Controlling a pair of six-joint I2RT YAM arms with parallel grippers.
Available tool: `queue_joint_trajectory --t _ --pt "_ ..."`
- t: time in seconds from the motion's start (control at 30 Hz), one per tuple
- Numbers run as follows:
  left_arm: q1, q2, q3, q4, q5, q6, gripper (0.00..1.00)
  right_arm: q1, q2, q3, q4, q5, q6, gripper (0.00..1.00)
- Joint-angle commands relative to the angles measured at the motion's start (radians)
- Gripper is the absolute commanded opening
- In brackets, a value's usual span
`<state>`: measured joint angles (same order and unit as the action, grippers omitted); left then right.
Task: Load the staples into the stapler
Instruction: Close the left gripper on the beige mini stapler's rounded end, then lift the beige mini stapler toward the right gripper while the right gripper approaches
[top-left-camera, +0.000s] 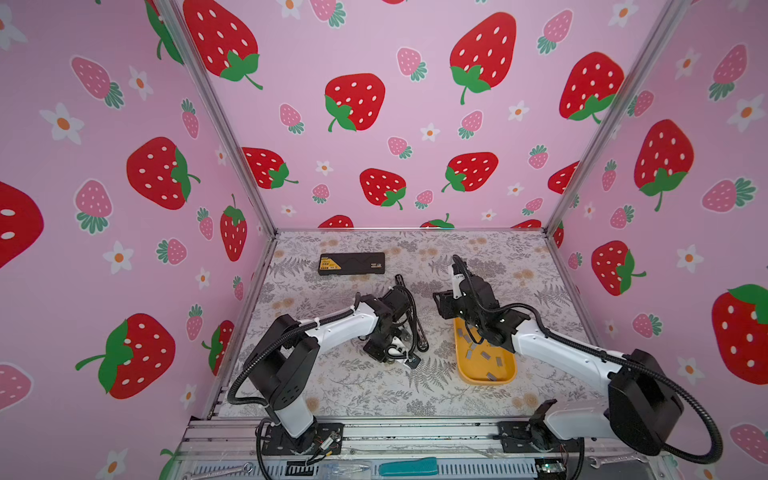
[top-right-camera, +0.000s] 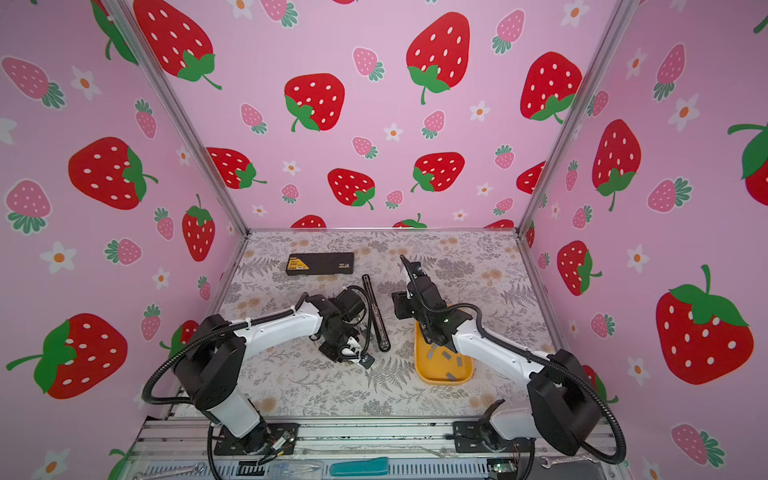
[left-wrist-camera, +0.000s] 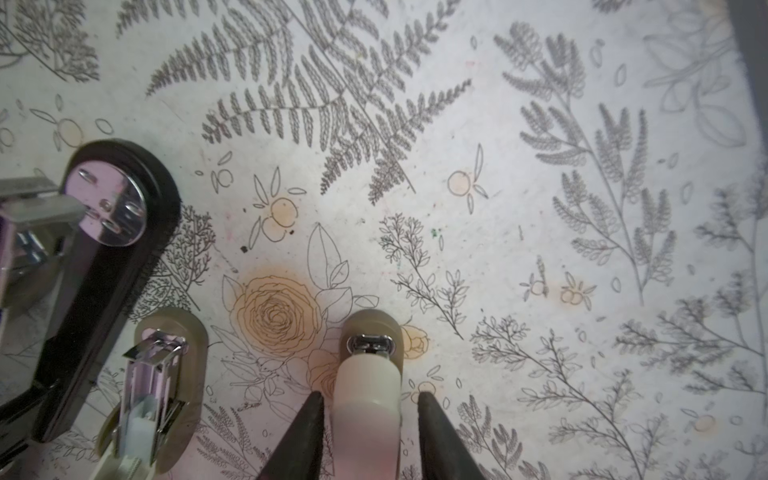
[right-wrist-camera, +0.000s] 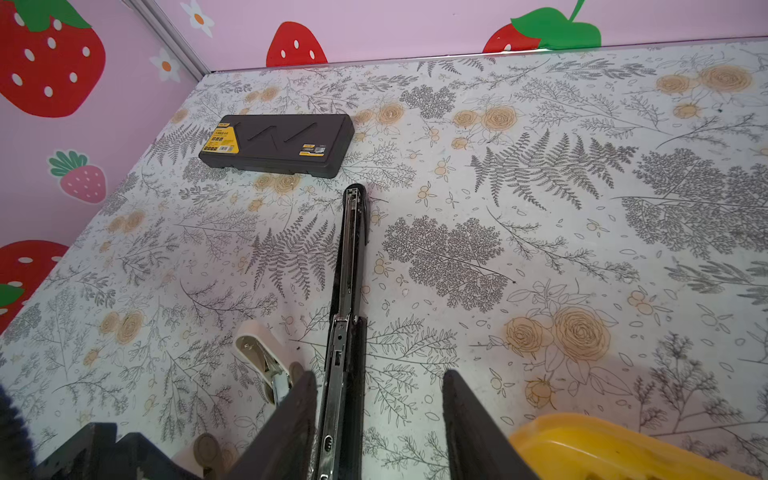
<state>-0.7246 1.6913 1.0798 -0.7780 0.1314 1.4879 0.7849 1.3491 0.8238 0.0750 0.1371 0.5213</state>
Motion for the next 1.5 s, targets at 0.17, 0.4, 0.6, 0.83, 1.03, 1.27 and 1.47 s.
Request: queue_joint_trajectory --t 0.17,0.4,0.6,0.83,1.03,1.27,1.47 --pt "-0.008 0.031 0.029 -0.037 -0.021 0.008 0.35 -0.004 -0.003 -0.016 0.021 -0.007 0.005 0.51" --pt "-0.007 0.031 0.038 -0.044 -0.018 0.002 0.24 -0.004 -0.008 -0.017 0.021 -0.008 0.004 0.51" --pt "0.01 -0.029 0.08 -0.037 0.067 -0.063 0.0 -0.005 -0.019 -0.023 0.028 -0.01 0.003 0.55" --pt "0.05 -0.205 0.0 0.165 0.166 -0.124 0.0 -0.004 -0.061 -0.064 0.098 -0.069 -0.013 0.52" --pt "0.123 -0.302 0.031 0.227 0.292 -0.237 0.0 -0.004 -0.089 -0.093 0.157 -0.139 -0.028 0.53" --pt "0.139 -0.378 -0.068 0.437 0.279 -0.305 0.0 0.011 -0.142 -0.138 0.267 -0.263 -0.055 0.52" --pt "0.138 -0.408 -0.097 0.518 0.237 -0.35 0.0 0.053 -0.176 -0.155 0.321 -0.306 -0.093 0.53"
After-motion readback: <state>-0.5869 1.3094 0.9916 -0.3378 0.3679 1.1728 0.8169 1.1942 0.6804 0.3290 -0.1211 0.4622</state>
